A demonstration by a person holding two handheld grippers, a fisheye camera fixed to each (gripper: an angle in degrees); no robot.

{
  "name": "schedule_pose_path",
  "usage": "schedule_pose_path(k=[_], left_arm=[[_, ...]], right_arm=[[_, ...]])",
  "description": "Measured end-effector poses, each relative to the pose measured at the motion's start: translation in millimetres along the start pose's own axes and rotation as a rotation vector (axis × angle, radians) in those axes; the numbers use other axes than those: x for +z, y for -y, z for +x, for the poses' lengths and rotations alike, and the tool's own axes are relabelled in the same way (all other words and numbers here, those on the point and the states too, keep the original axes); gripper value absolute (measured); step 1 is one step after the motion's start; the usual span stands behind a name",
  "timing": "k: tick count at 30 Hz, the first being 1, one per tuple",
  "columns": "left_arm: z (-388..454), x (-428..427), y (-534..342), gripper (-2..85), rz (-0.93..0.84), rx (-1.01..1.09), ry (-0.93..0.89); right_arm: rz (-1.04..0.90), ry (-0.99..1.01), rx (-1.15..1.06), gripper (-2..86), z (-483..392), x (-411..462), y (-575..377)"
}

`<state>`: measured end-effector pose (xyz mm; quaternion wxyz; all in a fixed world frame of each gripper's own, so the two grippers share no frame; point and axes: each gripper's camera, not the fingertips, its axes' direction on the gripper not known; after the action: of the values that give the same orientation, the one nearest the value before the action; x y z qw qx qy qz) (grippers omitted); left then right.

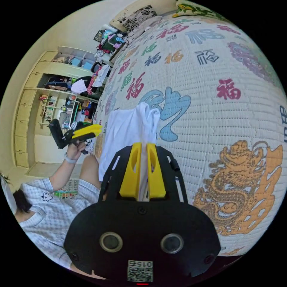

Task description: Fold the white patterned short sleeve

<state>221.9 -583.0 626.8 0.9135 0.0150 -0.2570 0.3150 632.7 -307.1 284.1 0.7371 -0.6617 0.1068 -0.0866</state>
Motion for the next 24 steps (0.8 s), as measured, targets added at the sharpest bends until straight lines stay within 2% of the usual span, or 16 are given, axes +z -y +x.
schedule_pose_path(k=[3,5,9,11,16,20,24], left_arm=[[-25,40,25,0.7,-0.086,0.009,0.007],[-36,75,35,-0.3,-0.206,0.057,0.164],[-52,85,36,-0.1,-0.187,0.014,0.159],[-53,77,25,2.2,-0.152,-0.025,0.197],[-56,44,-48,9.0,-0.123,-0.161,-0.006],[-50,42,-129,9.0,-0.146,-0.275,-0.121],[-54,63,-155,6.8,-0.172,-0.332,-0.162]], right_arm=[[-0.09,-0.053,0.035,0.7,10,3,-8],[-0.064,-0.09,0.047,0.5,18,-14,-18],[-0.015,-0.096,0.057,1.6,24,-37,-36],[-0.025,-0.122,0.052,5.1,18,-43,-53],[-0.14,-0.095,0.009,8.4,-4,-42,-112],[-0.253,-0.115,0.005,7.9,-15,-25,-149],[-0.334,-0.201,0.035,2.7,-9,-14,-151]])
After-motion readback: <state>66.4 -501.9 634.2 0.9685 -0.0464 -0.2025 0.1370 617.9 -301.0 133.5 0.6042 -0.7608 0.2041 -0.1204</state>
